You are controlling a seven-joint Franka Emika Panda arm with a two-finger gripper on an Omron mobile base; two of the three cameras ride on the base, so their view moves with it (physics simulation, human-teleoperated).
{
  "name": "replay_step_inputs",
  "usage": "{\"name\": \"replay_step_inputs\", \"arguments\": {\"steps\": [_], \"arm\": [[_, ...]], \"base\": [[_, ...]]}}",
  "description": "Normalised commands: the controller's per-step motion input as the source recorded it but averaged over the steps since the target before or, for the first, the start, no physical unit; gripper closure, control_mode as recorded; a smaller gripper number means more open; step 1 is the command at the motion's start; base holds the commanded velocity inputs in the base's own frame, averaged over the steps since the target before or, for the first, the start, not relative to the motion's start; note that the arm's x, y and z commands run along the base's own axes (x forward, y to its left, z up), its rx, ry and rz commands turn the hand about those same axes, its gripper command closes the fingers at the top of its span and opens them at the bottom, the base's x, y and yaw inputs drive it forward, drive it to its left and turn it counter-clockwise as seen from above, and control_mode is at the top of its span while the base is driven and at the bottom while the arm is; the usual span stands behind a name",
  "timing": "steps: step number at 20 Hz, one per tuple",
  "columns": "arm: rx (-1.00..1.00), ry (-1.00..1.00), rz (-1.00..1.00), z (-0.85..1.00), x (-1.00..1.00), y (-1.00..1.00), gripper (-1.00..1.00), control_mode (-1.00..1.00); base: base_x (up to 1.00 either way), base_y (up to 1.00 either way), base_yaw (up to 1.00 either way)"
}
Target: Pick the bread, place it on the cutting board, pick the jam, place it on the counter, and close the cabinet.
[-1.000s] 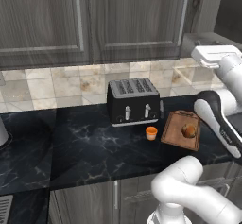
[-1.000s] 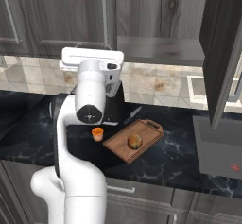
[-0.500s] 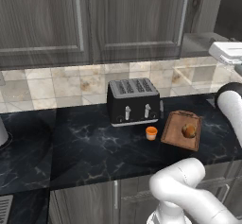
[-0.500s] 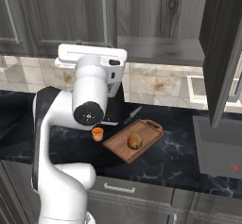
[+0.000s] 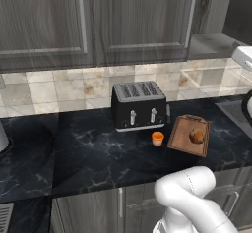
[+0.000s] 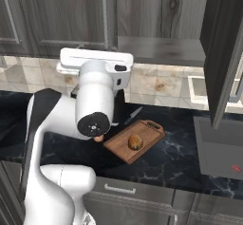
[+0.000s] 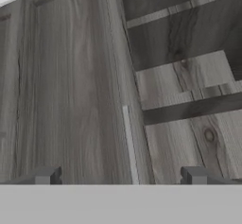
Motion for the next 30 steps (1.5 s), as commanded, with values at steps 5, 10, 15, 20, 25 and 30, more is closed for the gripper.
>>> {"name": "replay_step_inputs", "arguments": {"steps": [5,10,15,20,25,30], "arm": [[-0.01,0.0,0.0,0.0,-0.24,-0.17,-1.0,-1.0],[-0.02,0.0,0.0,0.0,-0.27,-0.2,-1.0,-1.0],[-0.03,0.0,0.0,0.0,-0.29,-0.23,-1.0,-1.0],[-0.02,0.01,-0.01,0.0,-0.3,-0.24,-1.0,-1.0],[-0.02,0.0,-0.02,0.0,-0.3,-0.2,-1.0,-1.0],[-0.02,0.0,-0.04,0.0,-0.28,-0.14,-1.0,-1.0]], "base": [[0.0,0.0,0.0],[0.0,0.0,0.0],[0.0,0.0,0.0],[0.0,0.0,0.0],[0.0,0.0,0.0],[0.0,0.0,0.0]]}}
